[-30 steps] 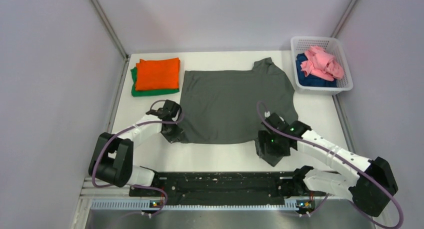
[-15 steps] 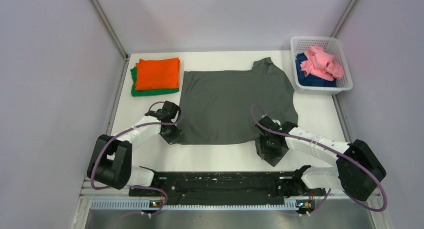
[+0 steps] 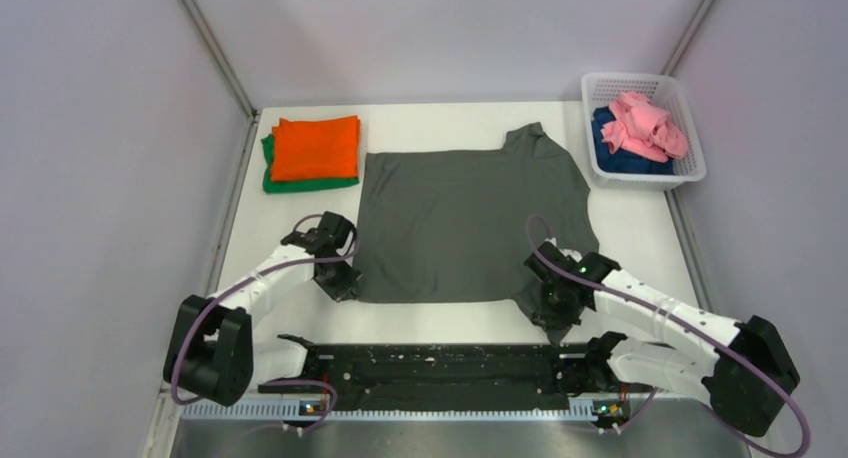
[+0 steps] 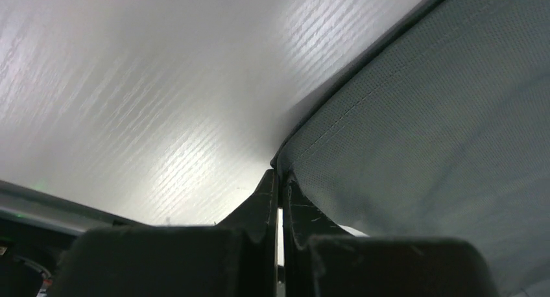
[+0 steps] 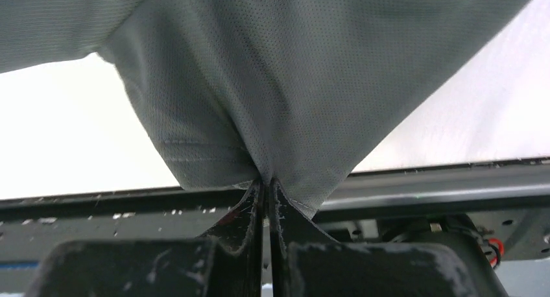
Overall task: Fold and stack the t-shirts
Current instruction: Grab the side of the flattened tshirt closest away from the robot with both arms, then fold the flattened tshirt in 1/3 of the way
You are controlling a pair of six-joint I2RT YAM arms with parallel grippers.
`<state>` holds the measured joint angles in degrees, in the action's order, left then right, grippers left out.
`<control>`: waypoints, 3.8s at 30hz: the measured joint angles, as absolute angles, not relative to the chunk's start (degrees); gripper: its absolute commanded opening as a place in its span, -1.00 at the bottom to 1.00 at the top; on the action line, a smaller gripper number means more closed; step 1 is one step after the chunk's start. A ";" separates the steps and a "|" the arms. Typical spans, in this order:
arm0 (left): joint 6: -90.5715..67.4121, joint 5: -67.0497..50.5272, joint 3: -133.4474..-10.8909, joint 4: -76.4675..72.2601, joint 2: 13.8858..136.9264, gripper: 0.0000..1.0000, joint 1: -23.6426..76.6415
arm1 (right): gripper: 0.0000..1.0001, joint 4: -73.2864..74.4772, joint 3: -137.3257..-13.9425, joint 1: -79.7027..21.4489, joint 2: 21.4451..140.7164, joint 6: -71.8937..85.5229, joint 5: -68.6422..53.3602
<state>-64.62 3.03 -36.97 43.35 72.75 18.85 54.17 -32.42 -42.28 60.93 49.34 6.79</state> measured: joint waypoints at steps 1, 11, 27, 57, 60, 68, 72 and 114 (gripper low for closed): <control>-64.55 2.61 -36.97 44.27 71.72 -1.00 18.85 | -1.00 55.68 -32.93 -42.33 59.27 49.58 6.76; -63.20 -1.10 -43.20 47.09 69.89 -1.00 18.85 | -1.00 57.84 -47.90 -39.07 63.24 43.05 13.52; -63.11 -1.21 -59.48 44.05 85.08 -1.00 15.16 | -1.00 45.50 -57.08 -26.79 70.08 27.59 16.49; -59.31 6.07 -87.68 48.42 110.89 0.97 10.68 | 0.28 31.92 -83.26 -13.69 107.04 -5.30 8.97; -58.26 6.04 -89.19 49.01 110.74 0.97 10.66 | 0.83 30.81 -86.37 -13.69 109.06 -7.03 9.30; -55.35 3.36 -84.49 49.30 106.52 0.97 10.92 | 0.98 25.32 -71.79 -13.69 93.27 -1.28 1.65; -53.80 1.32 -83.35 48.45 105.41 0.97 12.19 | 0.97 23.40 -62.37 -13.69 86.59 5.06 -3.62; -53.43 7.70 -64.69 48.23 83.02 0.75 18.39 | 0.97 28.69 -49.95 -24.10 69.60 24.10 9.98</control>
